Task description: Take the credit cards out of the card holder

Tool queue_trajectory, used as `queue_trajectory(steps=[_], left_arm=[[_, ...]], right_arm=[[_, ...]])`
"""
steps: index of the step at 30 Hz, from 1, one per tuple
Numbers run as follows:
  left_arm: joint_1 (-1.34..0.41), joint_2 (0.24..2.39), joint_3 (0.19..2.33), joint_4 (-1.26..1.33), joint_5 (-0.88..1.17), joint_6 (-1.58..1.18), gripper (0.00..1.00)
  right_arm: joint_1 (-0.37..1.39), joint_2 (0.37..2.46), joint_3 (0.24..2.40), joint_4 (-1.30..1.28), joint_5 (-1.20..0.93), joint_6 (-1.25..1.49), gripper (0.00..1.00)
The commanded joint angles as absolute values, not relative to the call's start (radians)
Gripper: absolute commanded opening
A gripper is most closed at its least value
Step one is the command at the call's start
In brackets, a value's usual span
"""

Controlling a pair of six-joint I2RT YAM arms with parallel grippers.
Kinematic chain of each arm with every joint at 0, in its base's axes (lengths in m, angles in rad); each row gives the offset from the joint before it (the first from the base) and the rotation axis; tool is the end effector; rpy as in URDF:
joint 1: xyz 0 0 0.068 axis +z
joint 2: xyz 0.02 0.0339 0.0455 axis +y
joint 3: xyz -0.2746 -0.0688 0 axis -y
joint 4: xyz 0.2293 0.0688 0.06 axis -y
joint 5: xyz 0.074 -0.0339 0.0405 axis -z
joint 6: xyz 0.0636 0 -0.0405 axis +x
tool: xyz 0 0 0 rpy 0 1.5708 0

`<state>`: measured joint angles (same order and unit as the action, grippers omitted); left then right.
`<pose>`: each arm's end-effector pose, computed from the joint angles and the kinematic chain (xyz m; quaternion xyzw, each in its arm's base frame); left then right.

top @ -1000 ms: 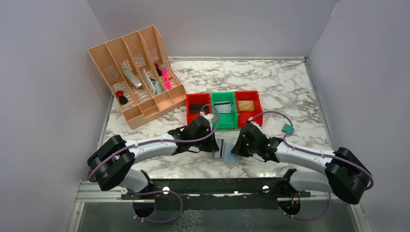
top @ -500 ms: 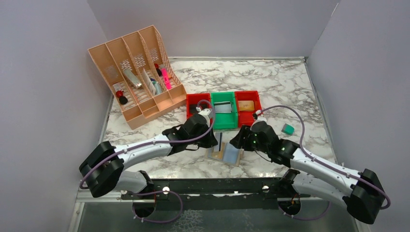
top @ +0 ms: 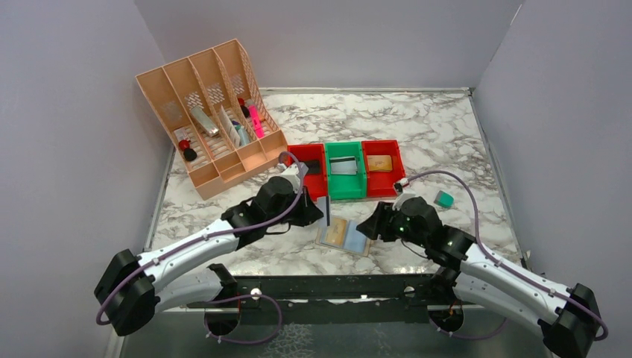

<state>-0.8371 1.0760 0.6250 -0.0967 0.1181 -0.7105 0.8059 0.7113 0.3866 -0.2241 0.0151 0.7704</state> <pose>0.1546 -0.1827 0.2378 0.0839 0.8669 -0.3783 0.3136 0.1155 0.1190 0.2047 -0.0118 0.8722 0.3421 0.3495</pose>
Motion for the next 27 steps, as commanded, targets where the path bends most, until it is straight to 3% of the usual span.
queue_trajectory(steps=[1,14,27], left_arm=[[-0.832,0.972,0.574,-0.107,0.139,-0.746,0.00],[-0.830,0.896,0.429,0.114,0.277,-0.830,0.00],[-0.832,0.902,0.390,0.288,0.499,-0.870,0.00]], right_arm=[[0.808,0.683,0.348,-0.234,-0.105,0.826,0.56],[0.808,0.722,0.298,-0.011,-0.337,0.867,0.65],[0.808,0.888,0.307,0.347,-0.456,0.936,0.64]])
